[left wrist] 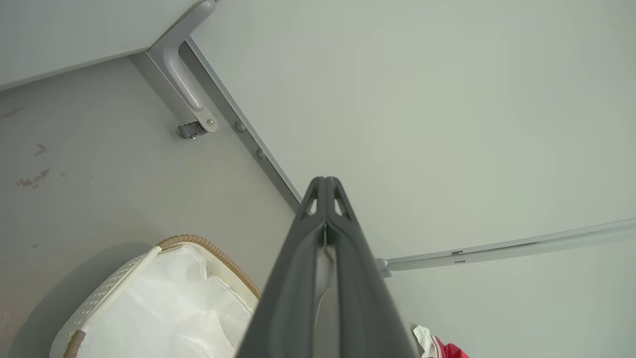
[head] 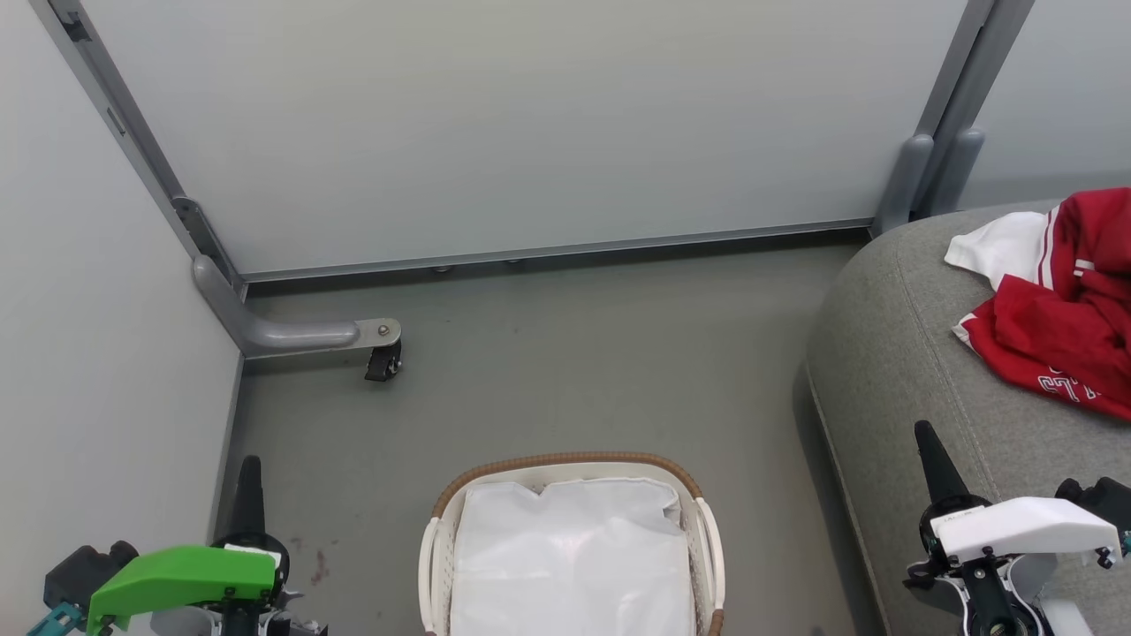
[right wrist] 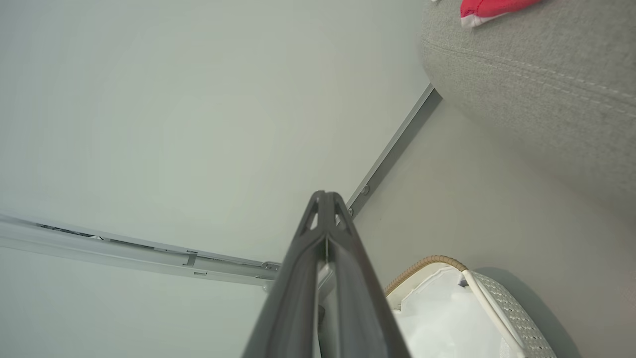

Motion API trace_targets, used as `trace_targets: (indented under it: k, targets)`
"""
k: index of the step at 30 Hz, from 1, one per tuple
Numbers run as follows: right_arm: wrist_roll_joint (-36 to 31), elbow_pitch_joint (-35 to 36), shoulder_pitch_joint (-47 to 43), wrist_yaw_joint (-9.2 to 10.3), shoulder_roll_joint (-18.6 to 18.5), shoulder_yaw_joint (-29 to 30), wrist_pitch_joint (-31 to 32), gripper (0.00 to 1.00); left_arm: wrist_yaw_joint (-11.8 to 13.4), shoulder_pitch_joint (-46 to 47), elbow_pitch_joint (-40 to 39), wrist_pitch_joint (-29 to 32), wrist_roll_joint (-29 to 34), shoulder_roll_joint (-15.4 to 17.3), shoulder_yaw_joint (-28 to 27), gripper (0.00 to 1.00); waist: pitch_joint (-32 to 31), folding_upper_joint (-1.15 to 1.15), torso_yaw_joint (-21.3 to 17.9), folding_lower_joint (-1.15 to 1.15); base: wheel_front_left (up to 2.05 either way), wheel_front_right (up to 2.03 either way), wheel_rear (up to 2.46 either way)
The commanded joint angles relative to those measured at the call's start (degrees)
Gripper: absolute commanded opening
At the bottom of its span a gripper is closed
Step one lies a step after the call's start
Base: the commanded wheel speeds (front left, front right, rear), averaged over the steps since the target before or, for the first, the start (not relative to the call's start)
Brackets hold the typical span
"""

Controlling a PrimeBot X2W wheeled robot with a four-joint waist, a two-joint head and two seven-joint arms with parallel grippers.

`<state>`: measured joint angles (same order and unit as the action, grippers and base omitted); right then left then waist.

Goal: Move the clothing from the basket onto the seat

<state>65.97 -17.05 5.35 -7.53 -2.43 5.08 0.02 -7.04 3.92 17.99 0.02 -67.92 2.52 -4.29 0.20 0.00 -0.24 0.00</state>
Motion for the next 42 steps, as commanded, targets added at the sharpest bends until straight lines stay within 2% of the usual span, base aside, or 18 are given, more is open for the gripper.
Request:
trace_targets:
  k: [1,42]
  targets:
    - [1.67,0.75,1.03,0.04,-0.40,0.27,0.47,0.00,-0.20,1.20,-0.77,0.44,-1.50,0.41,-0.43,0.00,0.00,0.00,0.01,0.00,0.00,0.00,0.00]
    - [22.31,2.76,1.08,0.05,-0.57,1.33,5.64,0.00,-0.51,2.51,-3.56,5.57,-20.69,0.50,-2.09,0.00,-0.02,0.00,0.19,0.00,0.00,0.00,0.00]
